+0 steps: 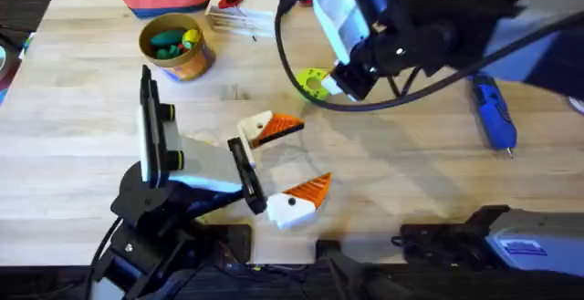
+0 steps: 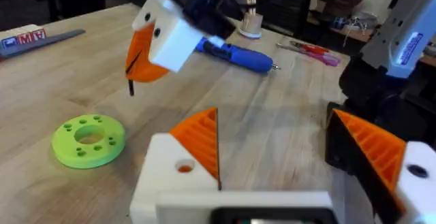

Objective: Pick up the gripper from the table and insert it into the empty holder that is missing its gripper. Then pick up a screw, insert it into the mounting hole, and use the screwdriver to tighten it. Finally, clean up the table by picking up the vegetable and placing it into the bucket.

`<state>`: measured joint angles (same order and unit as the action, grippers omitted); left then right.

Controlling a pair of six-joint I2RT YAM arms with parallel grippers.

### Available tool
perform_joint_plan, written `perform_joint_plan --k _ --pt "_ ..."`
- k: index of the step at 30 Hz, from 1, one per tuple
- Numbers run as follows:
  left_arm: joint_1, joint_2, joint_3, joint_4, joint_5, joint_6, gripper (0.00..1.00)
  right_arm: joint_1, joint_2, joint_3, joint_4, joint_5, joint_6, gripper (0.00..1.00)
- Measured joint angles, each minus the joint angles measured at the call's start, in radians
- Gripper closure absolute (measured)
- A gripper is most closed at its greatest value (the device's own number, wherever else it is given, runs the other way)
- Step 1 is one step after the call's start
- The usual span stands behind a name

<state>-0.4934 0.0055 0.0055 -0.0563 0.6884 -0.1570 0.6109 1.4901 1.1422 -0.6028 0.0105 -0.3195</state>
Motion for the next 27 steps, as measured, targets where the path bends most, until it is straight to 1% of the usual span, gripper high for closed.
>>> perform_joint_plan --k 3,6,9,13,18,19,23,27 --pt "0.000 0.000 0.000 0.000 0.000 0.000 0.014 0.000 -0.044 0.071 -0.107 -0.001 0.000 0.997" --pt "0.000 0.000 0.000 0.000 0.000 0.000 0.015 0.000 -0.090 0.143 -0.194 -0.027 0.001 0.997" --pt "0.000 0.000 0.000 0.000 0.000 0.000 0.015 0.001 -0.135 0.197 -0.238 -0.073 0.005 0.997" --pt "0.000 0.000 0.000 0.000 0.000 0.000 0.016 0.025 -0.196 0.236 -0.244 -0.106 0.019 0.997" --pt "0.000 0.000 0.000 0.000 0.000 0.000 0.015 0.117 -0.240 0.251 -0.244 -0.122 0.066 0.997" --pt "0.000 0.000 0.000 0.000 -0.001 0.004 0.015 0.183 -0.226 0.252 -0.244 -0.128 0.105 0.997" --pt "0.000 0.000 0.000 0.000 -0.001 0.023 0.014 0.255 -0.182 0.252 -0.242 -0.132 0.130 0.997" --pt "0.000 0.000 0.000 0.000 -0.002 0.034 0.015 0.306 -0.139 0.252 -0.239 -0.135 0.142 0.997"
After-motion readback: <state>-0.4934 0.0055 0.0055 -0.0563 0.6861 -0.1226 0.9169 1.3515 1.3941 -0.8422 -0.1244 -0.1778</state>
